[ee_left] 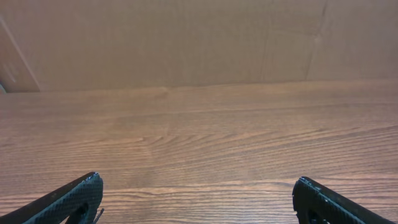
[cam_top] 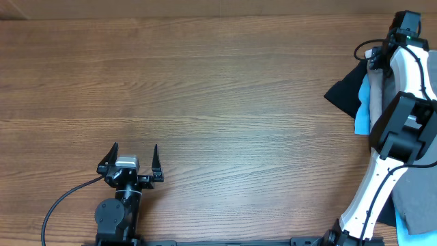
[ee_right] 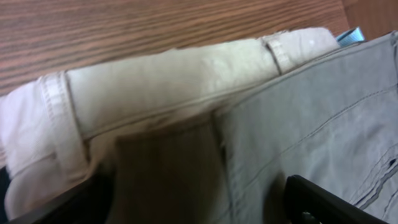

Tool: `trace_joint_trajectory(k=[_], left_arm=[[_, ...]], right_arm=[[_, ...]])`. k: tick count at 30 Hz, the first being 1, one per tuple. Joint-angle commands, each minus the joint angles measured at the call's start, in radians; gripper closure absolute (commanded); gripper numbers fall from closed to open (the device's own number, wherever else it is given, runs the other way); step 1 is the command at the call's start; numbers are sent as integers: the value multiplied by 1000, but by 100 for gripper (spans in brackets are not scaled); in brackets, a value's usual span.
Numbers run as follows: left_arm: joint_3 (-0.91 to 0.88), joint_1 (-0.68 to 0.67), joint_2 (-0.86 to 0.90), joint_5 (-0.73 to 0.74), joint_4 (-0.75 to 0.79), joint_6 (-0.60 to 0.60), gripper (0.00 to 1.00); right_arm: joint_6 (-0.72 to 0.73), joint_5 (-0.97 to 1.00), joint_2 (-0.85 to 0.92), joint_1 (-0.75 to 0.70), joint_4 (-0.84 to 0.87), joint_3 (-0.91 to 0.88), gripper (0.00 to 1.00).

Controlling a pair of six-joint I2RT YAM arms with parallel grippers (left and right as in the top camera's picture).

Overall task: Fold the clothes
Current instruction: 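Grasp the grey shorts' waistband edge with the right gripper and lift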

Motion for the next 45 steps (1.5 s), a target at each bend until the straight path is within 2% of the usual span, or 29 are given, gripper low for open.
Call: trace_joint_trajectory(k=[1, 5, 8, 11, 13, 15, 34, 40, 45], left_arm=[[-4, -6, -10, -12, 4, 19, 0], [-4, -6, -10, -12, 4, 19, 0], [-4, -6, -10, -12, 4, 19, 0], [-4, -6, -10, -12, 4, 19, 0], [-4, -6, -10, -12, 4, 19, 0], [-4, -6, -10, -12, 4, 19, 0], [-4, -6, -10, -12, 4, 19, 0], [-4, -6, -10, -12, 4, 19, 0], [-4, -6, -10, -12, 4, 19, 0]], right_arm=[[-3, 14, -53, 3, -22, 22, 4], [-3, 69, -53, -8, -24, 22, 4], [-4, 69, -53, -16, -19, 22, 8], [-18, 69, -53, -19, -3, 22, 18], [-59, 70, -53, -18, 6, 22, 30], [-76, 95, -53, -18, 13, 22, 37], [-74, 188, -69, 84, 23, 26, 36], [-70, 164, -68, 69, -51, 15, 36], [-71, 170, -64, 37, -34, 10, 36]])
